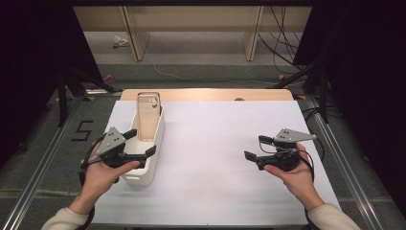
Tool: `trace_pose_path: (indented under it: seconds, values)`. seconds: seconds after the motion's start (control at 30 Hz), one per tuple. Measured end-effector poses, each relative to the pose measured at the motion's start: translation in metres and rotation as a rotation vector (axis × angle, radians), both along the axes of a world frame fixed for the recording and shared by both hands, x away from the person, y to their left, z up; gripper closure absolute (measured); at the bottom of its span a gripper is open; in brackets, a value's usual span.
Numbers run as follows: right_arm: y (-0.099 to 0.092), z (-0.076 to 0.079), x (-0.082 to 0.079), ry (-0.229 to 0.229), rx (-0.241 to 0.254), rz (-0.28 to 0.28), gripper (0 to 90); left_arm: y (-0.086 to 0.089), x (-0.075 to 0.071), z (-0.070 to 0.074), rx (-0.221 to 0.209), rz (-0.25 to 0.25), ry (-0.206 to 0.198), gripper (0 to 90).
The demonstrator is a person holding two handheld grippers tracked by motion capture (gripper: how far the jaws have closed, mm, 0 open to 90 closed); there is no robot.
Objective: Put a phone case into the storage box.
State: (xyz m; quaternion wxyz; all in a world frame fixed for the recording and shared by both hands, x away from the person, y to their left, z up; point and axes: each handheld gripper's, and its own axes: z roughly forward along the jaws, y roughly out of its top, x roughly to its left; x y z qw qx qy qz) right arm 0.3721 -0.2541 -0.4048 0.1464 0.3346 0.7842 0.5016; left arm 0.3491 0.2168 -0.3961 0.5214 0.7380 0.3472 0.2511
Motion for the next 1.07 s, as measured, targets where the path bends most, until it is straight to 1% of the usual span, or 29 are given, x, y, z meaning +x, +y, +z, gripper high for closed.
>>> trace_pose_path:
  seconds: [0.07,0.13,0.27,0.33,0.47,0.63,0.93,1.07]
  values:
    - [-0.001,0.0,0.0,0.0,0.001,0.001,16.0,-0.002,-0.005,-0.001,0.006,-0.001,-0.01,11.1]
    - [-0.001,0.0,-0.001,0.001,-0.002,0.002,16.0,-0.003,-0.009,-0.003,0.021,-0.002,-0.028,11.8]
    - [-0.001,-0.001,-0.003,0.0,-0.008,0.007,16.0,-0.005,-0.015,-0.006,0.014,-0.002,-0.034,12.0]
    - [-0.002,-0.001,-0.003,0.0,-0.01,0.008,16.0,-0.005,-0.016,-0.007,0.012,-0.002,-0.03,12.1]
    - [-0.003,-0.001,-0.004,-0.002,-0.011,0.007,16.0,-0.005,-0.018,-0.011,0.006,-0.005,-0.035,12.4]
    - [-0.003,-0.002,-0.006,-0.001,-0.009,0.009,16.0,-0.007,-0.021,-0.015,0.007,-0.007,-0.033,12.4]
    - [-0.003,-0.002,-0.006,0.0,-0.008,0.01,16.0,-0.01,-0.025,-0.019,0.02,-0.01,-0.04,12.2]
    - [-0.002,-0.002,-0.006,0.0,-0.008,0.012,15.9,-0.012,-0.026,-0.02,0.032,-0.012,-0.052,12.1]
